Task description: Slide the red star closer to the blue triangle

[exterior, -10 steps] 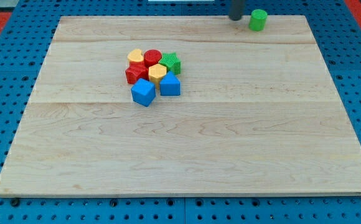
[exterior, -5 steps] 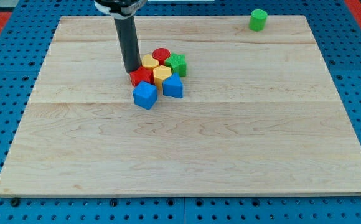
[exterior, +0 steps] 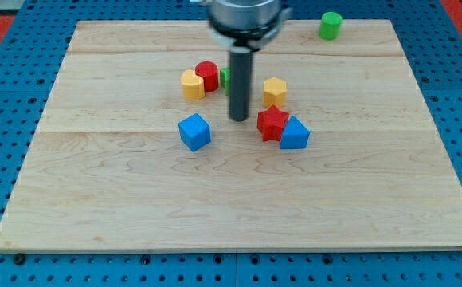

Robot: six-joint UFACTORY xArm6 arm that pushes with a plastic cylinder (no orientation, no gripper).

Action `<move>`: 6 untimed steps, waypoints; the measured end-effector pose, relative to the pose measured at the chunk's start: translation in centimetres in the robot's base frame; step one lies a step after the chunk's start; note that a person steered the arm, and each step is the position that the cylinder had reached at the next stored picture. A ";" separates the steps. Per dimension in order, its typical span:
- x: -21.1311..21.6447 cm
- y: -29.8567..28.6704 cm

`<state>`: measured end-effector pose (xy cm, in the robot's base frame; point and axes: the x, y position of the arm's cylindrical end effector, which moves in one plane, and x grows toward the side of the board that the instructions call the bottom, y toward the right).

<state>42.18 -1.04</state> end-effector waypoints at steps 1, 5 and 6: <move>3.6 6.6; 5.4 15.3; 3.1 15.4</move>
<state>45.30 14.35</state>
